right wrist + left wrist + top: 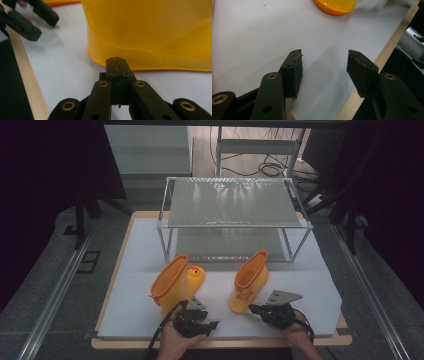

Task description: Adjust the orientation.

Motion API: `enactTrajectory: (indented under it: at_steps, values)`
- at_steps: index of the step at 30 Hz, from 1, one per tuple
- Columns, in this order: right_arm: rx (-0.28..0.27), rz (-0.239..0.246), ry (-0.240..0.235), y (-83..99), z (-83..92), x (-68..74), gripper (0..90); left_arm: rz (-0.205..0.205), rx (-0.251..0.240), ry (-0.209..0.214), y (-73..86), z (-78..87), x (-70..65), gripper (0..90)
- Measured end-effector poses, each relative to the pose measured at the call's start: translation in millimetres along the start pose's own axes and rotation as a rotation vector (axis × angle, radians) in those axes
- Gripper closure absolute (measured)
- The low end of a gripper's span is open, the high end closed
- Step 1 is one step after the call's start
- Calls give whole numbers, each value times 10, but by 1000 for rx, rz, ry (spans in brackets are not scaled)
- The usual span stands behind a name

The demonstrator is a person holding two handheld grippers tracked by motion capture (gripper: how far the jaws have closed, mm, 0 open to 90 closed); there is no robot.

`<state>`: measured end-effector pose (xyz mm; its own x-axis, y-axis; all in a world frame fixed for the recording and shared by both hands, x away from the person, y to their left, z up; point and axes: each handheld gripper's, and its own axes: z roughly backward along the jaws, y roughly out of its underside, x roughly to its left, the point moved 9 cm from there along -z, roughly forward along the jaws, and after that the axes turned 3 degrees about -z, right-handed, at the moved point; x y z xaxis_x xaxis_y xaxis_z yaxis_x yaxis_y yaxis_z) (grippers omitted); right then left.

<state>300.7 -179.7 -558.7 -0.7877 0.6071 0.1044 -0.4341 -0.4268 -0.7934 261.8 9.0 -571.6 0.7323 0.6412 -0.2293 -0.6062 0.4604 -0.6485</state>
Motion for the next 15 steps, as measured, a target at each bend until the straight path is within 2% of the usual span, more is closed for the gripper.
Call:
enactTrajectory:
  at_steps: [2, 6, 7, 11, 15]
  values:
    - [-39, -37, 35, 22, 163, -130, 851, 1, 1, 0, -2, -1, -1, 465]
    - [-77, -105, 98, 130, 388, -385, 771, 8, -15, 0, -27, 5, -9, 464]
    - [-77, -105, 98, 130, 388, -385, 771, 9, -17, 0, -31, 8, -11, 464]
    - [-112, -173, 181, 209, 556, -675, 632, 9, -17, 1, -31, 2, -14, 463]
    - [-121, -203, 218, 259, 593, -779, 570, 10, -13, 1, -28, 0, -10, 462]
